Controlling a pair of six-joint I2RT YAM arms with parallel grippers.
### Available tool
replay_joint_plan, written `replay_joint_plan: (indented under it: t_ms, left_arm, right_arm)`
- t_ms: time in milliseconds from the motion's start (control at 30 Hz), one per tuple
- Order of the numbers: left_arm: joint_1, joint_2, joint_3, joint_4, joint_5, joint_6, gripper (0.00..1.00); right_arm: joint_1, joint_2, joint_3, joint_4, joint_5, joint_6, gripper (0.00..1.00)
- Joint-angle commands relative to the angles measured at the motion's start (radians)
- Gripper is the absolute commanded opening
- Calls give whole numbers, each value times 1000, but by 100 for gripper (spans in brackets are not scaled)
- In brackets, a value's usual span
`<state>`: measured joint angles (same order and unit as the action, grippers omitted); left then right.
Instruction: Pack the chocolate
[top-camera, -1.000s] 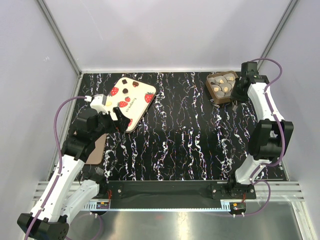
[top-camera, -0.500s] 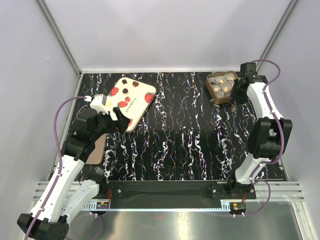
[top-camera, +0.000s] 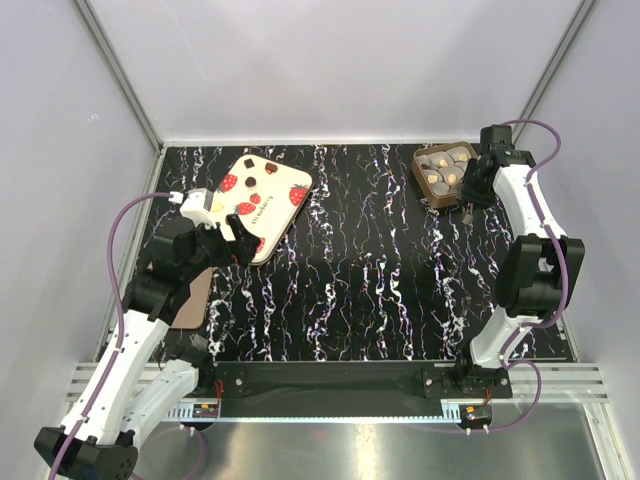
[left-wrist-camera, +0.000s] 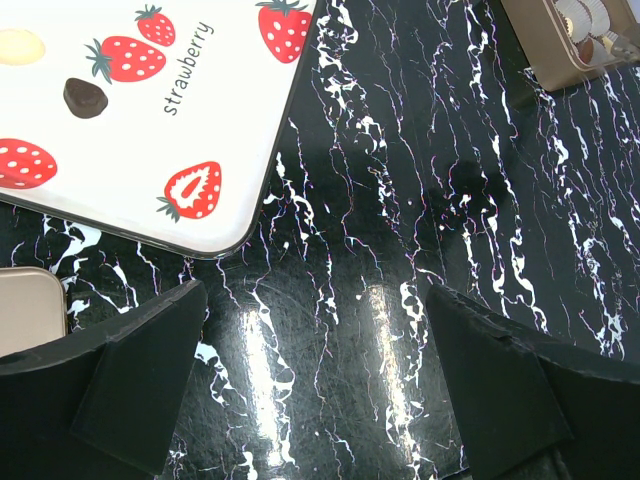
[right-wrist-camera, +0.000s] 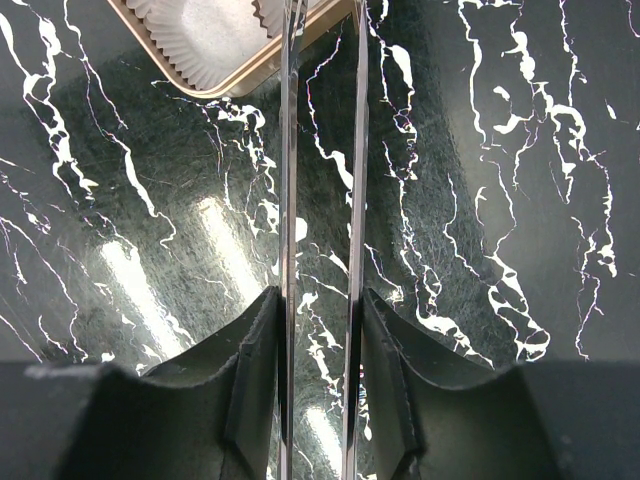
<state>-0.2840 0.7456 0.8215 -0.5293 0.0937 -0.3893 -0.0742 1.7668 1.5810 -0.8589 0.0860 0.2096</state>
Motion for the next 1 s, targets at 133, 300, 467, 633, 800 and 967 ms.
replay_joint_plan:
  t_ms: [133,300,467,633,800,967]
  left_arm:
    - [5,-11,1,34,-2,6,99]
    - [5,-5,2,35,-3,6,99]
    - [6,-3,4,35,-6,7,99]
    - [6,0,4,35,-11,4,99]
    - [9,-12,5,34,-40,-6,99]
    - [9,-23,1,25,-78,-11,99]
  right_arm:
    - [-1,-12,42,-9,-12,8,42]
    - [1,-9,85,-28,-35,16,42]
    - [46,-15,93,-6,-83,40,42]
    - [258,6,128,29,-83,73,41]
    - [462,45,143,231,-133,122,43]
    - [609,160,207,417,-146,143,43]
